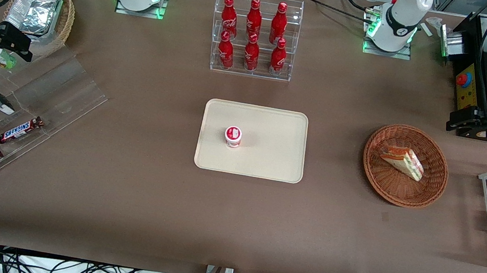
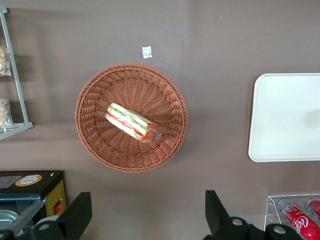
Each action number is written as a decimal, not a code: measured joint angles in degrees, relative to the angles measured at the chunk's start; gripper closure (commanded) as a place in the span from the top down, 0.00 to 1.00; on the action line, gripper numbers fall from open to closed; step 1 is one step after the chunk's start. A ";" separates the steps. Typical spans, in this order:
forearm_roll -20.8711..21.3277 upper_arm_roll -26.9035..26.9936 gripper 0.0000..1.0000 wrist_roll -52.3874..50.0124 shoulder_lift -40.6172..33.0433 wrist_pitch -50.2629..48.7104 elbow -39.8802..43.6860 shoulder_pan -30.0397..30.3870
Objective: Place sandwich from basket to tray
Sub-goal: 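Move the left gripper over the wicker basket toward the wrapped sandwich, then lower the open left gripper around the sandwich and close it, then lift the sandwich out of the basket and carry it toward the tray, then lower the sandwich onto the cream tray beside the red cup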
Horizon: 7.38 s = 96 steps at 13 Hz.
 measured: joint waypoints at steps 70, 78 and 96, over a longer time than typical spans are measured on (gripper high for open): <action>0.86 -12.29 0.00 -16.75 -1.40 17.34 -15.98 2.39; 0.43 -26.81 0.00 -12.94 0.64 17.72 -15.37 1.56; 17.88 -27.56 0.00 -39.26 23.58 37.47 -15.46 -11.04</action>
